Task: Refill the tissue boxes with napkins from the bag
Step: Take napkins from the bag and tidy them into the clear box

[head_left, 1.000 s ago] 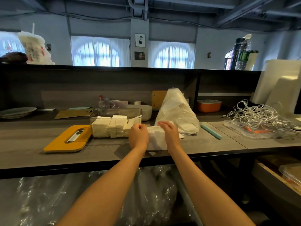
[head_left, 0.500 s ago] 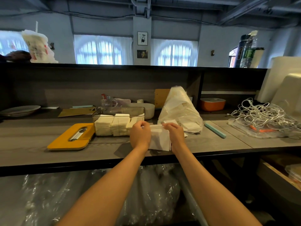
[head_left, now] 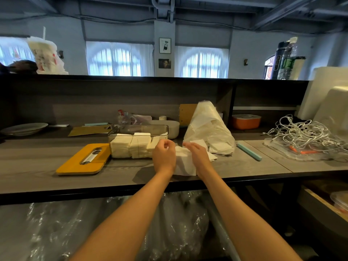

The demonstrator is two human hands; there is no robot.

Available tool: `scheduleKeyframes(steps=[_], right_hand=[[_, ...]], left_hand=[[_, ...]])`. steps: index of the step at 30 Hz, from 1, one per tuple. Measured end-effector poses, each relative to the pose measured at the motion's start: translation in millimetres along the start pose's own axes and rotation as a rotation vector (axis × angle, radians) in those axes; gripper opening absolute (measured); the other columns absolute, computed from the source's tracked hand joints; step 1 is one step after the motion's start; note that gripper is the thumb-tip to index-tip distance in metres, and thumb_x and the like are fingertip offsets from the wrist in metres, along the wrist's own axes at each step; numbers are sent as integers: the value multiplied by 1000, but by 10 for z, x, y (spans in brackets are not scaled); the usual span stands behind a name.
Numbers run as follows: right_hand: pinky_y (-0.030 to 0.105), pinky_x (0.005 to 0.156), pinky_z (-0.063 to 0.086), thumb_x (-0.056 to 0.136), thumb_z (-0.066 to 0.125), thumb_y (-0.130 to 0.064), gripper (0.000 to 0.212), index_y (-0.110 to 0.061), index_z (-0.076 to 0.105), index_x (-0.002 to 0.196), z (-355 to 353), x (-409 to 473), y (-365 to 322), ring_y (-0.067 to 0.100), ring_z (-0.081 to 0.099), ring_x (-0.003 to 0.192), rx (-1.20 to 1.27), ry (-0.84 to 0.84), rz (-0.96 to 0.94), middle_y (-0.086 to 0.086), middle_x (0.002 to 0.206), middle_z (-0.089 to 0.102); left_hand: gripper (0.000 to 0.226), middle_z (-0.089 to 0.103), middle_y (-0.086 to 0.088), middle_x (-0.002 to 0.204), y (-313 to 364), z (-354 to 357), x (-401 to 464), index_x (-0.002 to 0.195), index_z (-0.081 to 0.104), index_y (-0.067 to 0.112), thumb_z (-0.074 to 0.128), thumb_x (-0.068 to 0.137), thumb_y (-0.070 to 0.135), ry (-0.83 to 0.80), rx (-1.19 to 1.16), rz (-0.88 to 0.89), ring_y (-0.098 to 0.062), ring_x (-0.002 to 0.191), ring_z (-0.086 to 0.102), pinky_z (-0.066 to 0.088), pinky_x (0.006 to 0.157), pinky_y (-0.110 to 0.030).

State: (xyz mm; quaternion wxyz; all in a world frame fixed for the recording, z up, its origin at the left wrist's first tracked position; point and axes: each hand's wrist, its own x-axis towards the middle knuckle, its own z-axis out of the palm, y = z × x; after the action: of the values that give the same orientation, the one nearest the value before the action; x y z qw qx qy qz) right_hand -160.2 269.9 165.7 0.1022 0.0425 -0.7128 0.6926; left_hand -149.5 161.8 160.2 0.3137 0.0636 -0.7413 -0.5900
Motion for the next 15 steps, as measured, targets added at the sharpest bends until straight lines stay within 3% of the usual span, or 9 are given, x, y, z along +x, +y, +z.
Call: scheduleKeyframes(steps=[3,5,10,13,15], right_hand=[[34,91,49,93,59,-14,18,-18,67,108,-21,9,22,20,56,107,50,99,32,-1,111,60],[35,90,47,94,59,-18,16,-20,67,108,-23,2,13,19,55,105,36,65,54,0,112,60],[25,70,38,98,51,-30,24,-15,69,96,13,-43,-37,6,52,83,-89,36,-14,-5,91,61],[25,71,41,94,52,-47,37,-15,65,107,16,-97,-73,15,58,90,-59,-129,-44,-2,96,62],[26,77,46,81,56,-50,41,-27,57,115,33,-139,-55,17,58,99,-64,-273,-107,-3,107,59]], left_hand=[[13,56,10,78,19,2,-1,89,61,19,53,98,23,-52,63,-16,-3,74,50,40,59,-22],[20,57,7,73,12,4,10,81,62,19,52,98,25,-112,122,-24,-5,69,51,39,57,-23],[46,50,1,55,22,-17,-8,57,52,17,51,101,31,-129,239,67,-11,53,45,32,50,-25],[47,53,2,58,81,-91,17,59,53,17,49,103,34,-36,261,106,-10,55,50,34,49,-24],[47,54,2,59,151,-182,68,58,52,18,49,103,34,24,244,98,-11,56,52,35,49,-22]])
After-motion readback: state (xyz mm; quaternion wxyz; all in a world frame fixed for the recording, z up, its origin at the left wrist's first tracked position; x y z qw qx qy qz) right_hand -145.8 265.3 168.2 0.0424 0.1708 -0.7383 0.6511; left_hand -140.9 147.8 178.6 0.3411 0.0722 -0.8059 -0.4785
